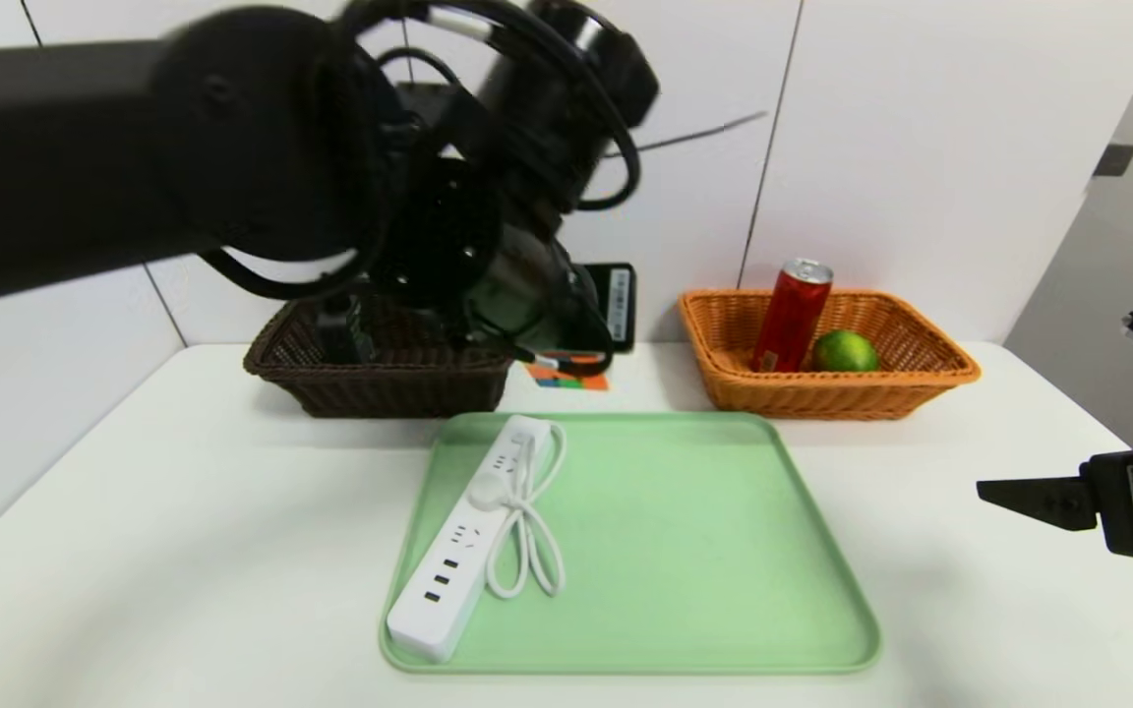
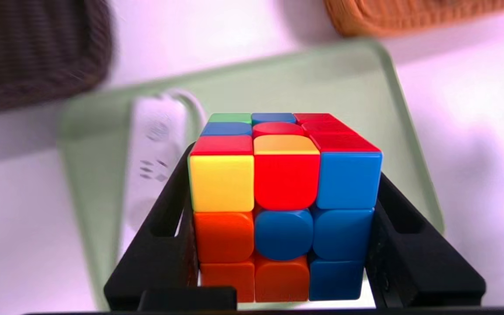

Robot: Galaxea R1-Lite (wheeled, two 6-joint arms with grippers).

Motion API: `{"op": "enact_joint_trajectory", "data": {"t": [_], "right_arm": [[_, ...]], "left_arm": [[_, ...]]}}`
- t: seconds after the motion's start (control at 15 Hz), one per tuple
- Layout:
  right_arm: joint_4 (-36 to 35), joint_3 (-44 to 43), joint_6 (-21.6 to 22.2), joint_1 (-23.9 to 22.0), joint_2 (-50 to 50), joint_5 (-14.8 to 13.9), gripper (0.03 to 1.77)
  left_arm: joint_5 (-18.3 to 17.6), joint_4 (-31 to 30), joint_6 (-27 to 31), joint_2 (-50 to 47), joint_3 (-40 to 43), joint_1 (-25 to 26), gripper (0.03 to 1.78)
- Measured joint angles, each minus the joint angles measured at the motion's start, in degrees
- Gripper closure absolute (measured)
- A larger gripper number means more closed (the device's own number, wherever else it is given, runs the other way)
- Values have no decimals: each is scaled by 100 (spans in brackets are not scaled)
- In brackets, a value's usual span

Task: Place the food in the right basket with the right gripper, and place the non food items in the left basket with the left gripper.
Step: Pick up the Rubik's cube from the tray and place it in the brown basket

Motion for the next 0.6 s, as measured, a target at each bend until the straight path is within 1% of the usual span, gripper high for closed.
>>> {"op": "enact_joint_trajectory", "data": {"t": [0.13,0.27,0.4,0.6], "right_arm": [[2,-2,-11,6,-23,-9,10],[11,-2,-16,6,-34,-28,10],[11,-9,-65,11,-39,-34,10],[9,-20,-84,9,-41,-108,10]], "left_arm": [[32,-171,410,-291,5,422,82],[32,-258,661,-491,11,872,82],[1,-344,697,-551,35,1282,82],[-22,-518,696,-341,72,1841,82]]}}
